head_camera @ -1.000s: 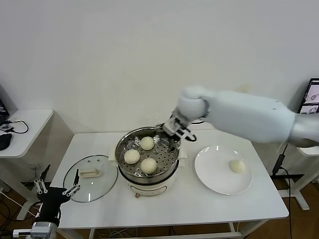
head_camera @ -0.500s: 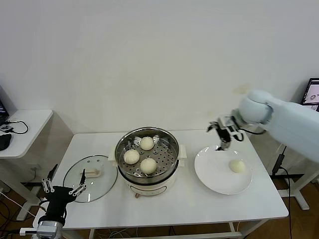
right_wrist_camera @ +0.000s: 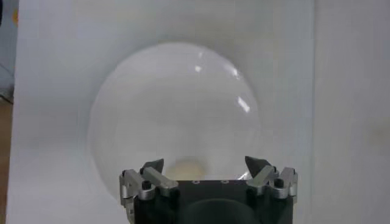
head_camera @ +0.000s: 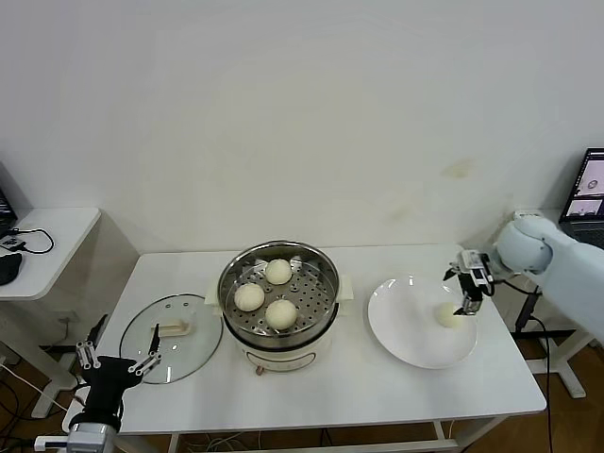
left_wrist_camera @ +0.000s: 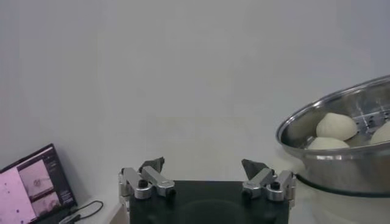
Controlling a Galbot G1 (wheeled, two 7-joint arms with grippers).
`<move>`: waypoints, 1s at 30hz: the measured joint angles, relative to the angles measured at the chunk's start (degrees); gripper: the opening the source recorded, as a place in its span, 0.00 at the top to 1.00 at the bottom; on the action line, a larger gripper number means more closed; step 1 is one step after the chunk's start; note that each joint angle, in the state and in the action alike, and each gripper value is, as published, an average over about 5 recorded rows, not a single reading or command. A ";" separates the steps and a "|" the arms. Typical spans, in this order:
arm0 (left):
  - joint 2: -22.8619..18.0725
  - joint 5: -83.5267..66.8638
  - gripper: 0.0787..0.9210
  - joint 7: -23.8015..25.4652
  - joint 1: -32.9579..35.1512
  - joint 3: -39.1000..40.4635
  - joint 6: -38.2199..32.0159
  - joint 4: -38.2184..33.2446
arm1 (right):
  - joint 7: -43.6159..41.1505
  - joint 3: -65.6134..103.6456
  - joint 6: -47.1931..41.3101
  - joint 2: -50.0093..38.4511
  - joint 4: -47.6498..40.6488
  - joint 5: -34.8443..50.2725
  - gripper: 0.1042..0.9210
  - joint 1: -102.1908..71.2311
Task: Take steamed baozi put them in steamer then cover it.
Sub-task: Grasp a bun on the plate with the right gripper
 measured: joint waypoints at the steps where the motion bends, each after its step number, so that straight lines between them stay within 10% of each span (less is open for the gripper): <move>1: -0.04 -0.02 0.12 0.00 0.10 -0.13 0.00 -0.01 | -0.01 1.04 0.15 0.36 -0.92 -0.67 0.12 -1.04; 30: -0.75 -0.05 0.12 -0.05 0.35 -1.15 -0.09 1.15 | 0.55 13.40 1.96 14.56 -22.62 -12.67 0.21 -11.13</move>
